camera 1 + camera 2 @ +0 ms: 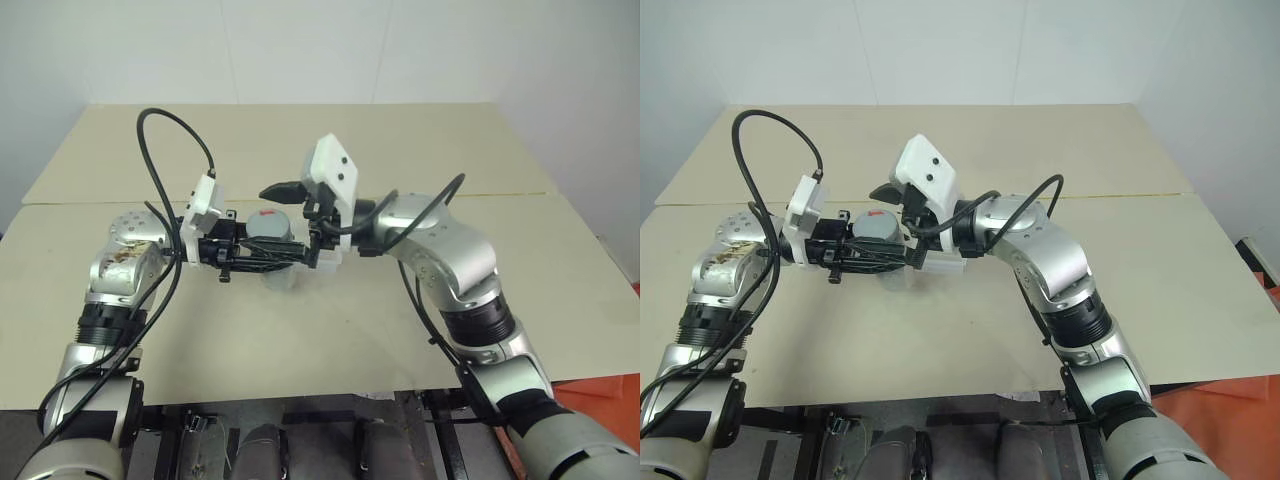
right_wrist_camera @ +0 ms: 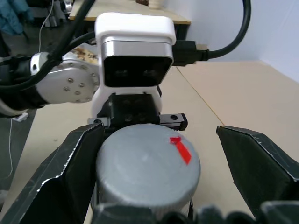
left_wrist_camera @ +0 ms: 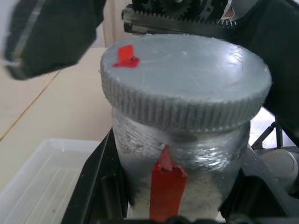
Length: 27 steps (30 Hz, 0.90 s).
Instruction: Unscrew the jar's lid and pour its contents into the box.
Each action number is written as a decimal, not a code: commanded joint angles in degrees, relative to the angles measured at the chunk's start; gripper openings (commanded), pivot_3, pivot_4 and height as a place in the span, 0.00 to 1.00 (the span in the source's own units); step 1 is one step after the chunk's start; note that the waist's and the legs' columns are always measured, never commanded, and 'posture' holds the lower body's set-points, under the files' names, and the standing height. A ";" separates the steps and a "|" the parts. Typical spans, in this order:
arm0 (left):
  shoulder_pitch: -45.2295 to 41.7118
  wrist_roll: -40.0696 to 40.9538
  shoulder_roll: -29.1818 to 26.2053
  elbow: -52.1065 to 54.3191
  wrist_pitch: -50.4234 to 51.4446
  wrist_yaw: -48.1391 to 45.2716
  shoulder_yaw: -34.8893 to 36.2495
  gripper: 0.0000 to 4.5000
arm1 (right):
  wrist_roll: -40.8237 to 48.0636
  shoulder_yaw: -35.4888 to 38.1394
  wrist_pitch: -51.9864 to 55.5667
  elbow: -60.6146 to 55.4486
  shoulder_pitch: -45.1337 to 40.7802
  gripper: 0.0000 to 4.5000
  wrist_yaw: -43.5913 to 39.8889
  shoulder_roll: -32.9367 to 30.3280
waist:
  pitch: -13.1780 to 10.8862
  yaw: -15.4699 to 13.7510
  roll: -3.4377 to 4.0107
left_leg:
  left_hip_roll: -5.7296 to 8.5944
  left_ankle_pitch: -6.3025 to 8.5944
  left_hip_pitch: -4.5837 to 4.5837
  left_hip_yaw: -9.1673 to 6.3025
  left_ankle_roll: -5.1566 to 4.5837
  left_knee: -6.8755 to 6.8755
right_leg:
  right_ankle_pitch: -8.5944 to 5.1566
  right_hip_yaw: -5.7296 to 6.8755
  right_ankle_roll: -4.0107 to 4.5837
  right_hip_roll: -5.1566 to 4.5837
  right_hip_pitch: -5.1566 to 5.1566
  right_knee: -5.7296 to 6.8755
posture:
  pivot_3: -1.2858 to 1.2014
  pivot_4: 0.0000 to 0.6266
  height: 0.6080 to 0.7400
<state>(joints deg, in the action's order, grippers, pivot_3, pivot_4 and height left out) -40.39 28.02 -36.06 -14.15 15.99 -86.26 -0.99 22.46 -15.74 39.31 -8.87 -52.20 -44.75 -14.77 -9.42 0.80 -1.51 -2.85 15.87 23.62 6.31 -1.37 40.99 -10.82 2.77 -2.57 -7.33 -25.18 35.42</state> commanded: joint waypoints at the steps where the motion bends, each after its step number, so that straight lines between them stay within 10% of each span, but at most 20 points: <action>1: 0.15 1.29 -0.62 2.78 0.57 0.57 1.60 0.44 | -0.69 0.67 0.29 -0.34 -1.42 0.99 0.96 0.26 | 0.00 0.01 0.00 | 0.00 0.00 0.00 0.00 0.00 0.00 | 0.00 0.00 0.00 0.00 0.00 0.00 | 0.52 0.24 1.00; 27: 0.48 2.18 -2.44 3.41 1.08 -0.05 2.55 0.44 | 1.63 5.42 -1.12 -0.43 1.11 0.99 -2.36 -6.27 | 0.00 0.02 0.00 | 0.00 0.00 0.00 0.00 0.00 0.00 | 0.00 0.00 0.00 0.00 0.00 0.00 | 0.52 0.24 1.00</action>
<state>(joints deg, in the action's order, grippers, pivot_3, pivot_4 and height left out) -39.60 28.70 -37.99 -13.17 17.51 -85.16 0.38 24.48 -13.75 39.25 -8.57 -50.96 -48.35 -19.96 -9.42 0.82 -1.51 -2.85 15.88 23.62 6.31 -1.37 40.99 -10.82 2.77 -2.57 -7.33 -25.18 35.41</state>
